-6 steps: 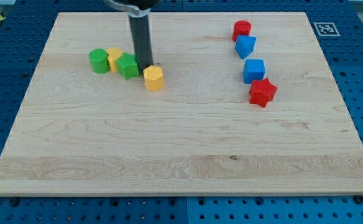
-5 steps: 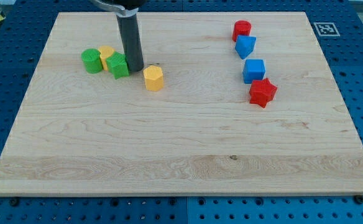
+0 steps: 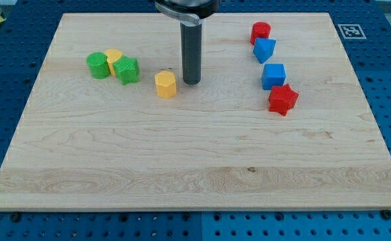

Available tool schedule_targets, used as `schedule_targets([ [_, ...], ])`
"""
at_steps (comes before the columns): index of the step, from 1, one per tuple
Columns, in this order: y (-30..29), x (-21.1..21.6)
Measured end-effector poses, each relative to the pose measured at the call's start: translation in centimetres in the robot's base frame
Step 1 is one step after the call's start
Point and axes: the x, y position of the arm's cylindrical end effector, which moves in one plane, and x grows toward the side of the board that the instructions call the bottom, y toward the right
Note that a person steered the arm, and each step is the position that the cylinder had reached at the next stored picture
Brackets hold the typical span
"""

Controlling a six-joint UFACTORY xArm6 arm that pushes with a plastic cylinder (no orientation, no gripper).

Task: Move the yellow hexagon to the group of blocks

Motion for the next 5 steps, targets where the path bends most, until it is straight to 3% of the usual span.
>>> schedule_targets([
  [5, -9.0, 0.5],
])
